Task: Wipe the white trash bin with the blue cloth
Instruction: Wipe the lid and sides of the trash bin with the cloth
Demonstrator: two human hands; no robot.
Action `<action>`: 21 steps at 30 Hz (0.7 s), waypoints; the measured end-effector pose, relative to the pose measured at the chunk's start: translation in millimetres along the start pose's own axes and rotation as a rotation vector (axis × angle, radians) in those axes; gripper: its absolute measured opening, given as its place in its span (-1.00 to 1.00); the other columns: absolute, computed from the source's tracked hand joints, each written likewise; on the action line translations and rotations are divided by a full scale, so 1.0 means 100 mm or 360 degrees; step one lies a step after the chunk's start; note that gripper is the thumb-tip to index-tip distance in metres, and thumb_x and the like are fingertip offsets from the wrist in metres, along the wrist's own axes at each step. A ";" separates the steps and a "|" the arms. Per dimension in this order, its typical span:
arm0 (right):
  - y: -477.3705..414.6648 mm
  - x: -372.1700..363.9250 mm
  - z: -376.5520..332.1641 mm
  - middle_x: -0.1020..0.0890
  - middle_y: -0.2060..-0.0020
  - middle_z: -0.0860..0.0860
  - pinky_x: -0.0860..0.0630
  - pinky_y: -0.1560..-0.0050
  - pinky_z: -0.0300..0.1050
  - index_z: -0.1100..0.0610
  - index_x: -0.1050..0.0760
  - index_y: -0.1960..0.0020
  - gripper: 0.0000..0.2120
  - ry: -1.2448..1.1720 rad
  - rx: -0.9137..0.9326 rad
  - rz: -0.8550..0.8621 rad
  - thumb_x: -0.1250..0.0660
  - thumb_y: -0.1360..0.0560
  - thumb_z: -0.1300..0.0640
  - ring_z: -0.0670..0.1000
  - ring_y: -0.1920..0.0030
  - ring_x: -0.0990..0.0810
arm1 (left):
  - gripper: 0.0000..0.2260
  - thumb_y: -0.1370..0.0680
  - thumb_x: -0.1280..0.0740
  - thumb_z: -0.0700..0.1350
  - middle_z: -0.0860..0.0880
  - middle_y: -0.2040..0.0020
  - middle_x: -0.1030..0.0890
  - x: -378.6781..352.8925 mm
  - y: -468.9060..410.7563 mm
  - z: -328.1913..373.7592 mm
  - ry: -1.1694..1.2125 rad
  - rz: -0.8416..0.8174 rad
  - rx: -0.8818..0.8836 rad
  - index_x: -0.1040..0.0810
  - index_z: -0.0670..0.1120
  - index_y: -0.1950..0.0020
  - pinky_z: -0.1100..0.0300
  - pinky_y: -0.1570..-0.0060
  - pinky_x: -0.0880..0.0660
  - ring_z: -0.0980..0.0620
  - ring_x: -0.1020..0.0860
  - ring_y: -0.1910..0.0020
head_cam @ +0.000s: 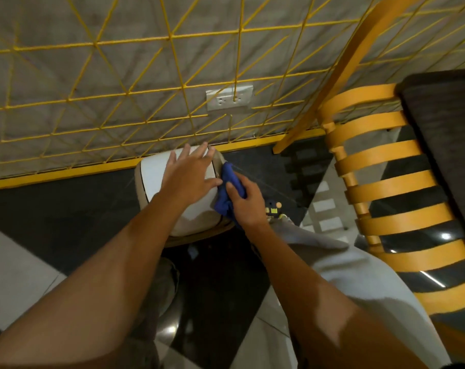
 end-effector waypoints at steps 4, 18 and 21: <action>-0.09 -0.11 0.09 -0.49 -0.23 0.13 -0.45 -0.28 0.07 0.11 -0.42 -0.33 -0.64 -0.0017 -0.0075 -0.0034 -0.24 -0.56 0.06 0.07 -0.19 -0.51 | -0.35 -0.49 -0.27 0.16 0.00 -0.53 -0.14 -0.05 0.01 -0.06 0.0031 0.0098 -0.0014 -0.12 -0.02 -0.50 -0.14 -0.43 -0.05 -0.16 -0.08 -0.50; 0.10 -0.13 0.24 -0.56 -0.13 0.16 -0.44 -0.04 -0.08 0.14 -0.44 -0.24 -0.74 0.0135 -0.0443 -0.0369 -0.13 -0.60 0.15 0.13 -0.12 -0.54 | -0.34 -0.51 -0.27 0.12 0.02 -0.55 -0.07 -0.11 0.09 -0.10 0.0121 -0.0033 -0.0065 -0.04 0.02 -0.52 -0.12 -0.45 0.12 -0.11 0.04 -0.53; 0.19 -0.16 0.37 -0.55 -0.12 0.14 -0.43 -0.02 -0.08 0.12 -0.45 -0.23 -0.74 0.0182 -0.0588 -0.0436 -0.14 -0.59 0.15 0.10 -0.10 -0.53 | -0.33 -0.50 -0.27 0.13 0.02 -0.54 -0.08 -0.12 0.17 -0.08 0.0090 -0.0046 -0.0149 -0.05 0.02 -0.51 -0.12 -0.45 0.10 -0.11 0.03 -0.53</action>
Point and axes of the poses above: each hand's wrist, its own y-axis away from the middle knuckle, its own x-axis out of the back of the hand, z = x × y, the point moved 9 cm from there along -y, towards the middle knuckle
